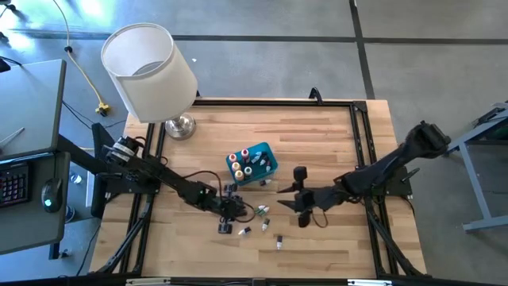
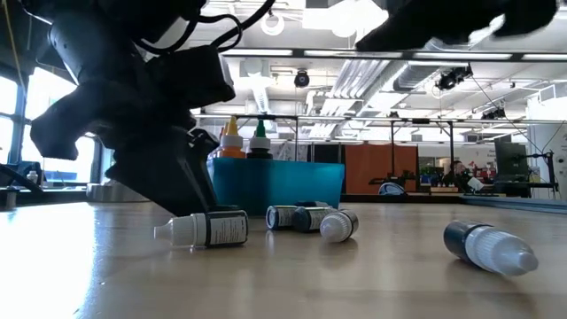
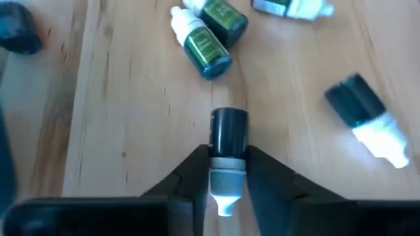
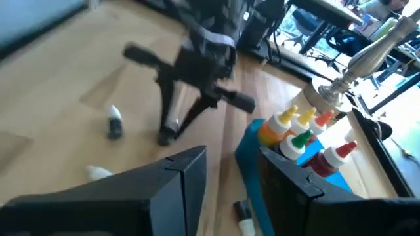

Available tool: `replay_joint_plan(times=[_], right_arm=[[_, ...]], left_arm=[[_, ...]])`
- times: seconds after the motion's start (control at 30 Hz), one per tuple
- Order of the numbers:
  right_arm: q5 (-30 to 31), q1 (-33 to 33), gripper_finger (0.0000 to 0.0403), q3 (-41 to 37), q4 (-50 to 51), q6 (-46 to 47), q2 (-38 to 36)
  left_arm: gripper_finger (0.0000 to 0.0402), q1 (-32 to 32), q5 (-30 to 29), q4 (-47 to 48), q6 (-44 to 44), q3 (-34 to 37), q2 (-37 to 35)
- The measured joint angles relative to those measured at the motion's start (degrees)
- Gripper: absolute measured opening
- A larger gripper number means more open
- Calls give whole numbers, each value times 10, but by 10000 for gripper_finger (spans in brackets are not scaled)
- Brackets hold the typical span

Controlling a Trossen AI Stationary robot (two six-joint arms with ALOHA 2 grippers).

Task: Pick & Place food coloring
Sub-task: Put the small black food coloring bottle into the bin

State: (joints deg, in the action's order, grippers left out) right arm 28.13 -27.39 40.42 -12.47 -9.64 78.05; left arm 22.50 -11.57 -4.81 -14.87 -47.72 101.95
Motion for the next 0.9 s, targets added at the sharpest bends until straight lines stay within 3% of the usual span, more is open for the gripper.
replay_joint_plan(times=[0.13,0.27,0.47,0.57,0.7,0.9], right_arm=[[17,-27,126,0,24,7,-53],[30,-50,126,0,33,7,-104],[35,-82,126,0,51,9,-162],[34,-97,126,0,68,20,-176],[33,-111,126,0,79,19,-181],[32,-114,126,0,86,17,-181]], left_arm=[[51,0,-21,3,-49,-21,3],[52,0,-64,-1,-43,-70,3],[81,-11,-218,41,97,-179,2],[80,-44,-237,136,133,-240,2],[73,-111,-210,267,131,-309,2],[72,-227,-40,358,76,-329,18]])
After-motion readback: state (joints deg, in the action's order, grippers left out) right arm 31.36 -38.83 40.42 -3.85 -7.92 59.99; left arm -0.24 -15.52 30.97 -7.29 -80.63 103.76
